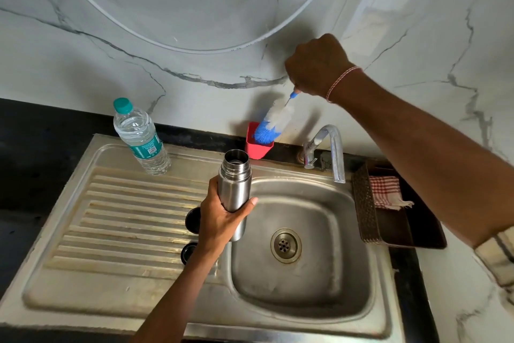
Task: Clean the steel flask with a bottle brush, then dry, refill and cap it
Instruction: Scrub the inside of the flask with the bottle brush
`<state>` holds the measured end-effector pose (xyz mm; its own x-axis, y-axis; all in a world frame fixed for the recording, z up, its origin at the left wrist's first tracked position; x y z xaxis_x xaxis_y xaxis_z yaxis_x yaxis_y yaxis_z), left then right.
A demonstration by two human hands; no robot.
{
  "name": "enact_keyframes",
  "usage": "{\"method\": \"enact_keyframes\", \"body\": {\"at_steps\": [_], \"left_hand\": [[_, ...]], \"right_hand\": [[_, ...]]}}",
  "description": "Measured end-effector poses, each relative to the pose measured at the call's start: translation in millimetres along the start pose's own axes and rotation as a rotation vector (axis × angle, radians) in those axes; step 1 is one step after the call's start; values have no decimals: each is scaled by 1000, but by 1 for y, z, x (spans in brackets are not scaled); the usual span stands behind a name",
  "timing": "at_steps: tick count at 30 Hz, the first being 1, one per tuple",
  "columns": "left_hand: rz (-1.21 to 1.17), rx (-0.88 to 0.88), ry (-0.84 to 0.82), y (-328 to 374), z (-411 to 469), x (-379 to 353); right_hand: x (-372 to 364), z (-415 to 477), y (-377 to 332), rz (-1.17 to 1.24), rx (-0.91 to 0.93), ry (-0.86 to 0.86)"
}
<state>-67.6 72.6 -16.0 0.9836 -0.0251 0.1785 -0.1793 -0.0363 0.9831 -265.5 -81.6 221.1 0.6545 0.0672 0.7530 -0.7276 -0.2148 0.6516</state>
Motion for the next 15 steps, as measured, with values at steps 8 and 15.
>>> {"method": "enact_keyframes", "body": {"at_steps": [8,15], "left_hand": [[-18,7,5,-1,-3,0],[-23,17,5,-8,-4,0]], "right_hand": [[-36,2,-39,-26,-29,57],[-11,-3,-31,-4,4,126]]}}
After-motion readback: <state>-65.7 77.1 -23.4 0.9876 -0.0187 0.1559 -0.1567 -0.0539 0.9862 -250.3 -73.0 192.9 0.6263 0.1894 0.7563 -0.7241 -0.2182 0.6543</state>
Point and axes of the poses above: each hand's wrist, its own z-axis towards the middle knuckle, its own x-axis out of the back of the hand, y = z × x, the point moved 4 cm from there along z, towards the middle knuckle, and after that the axes turned 3 degrees about -z, right-handed, at the moved point
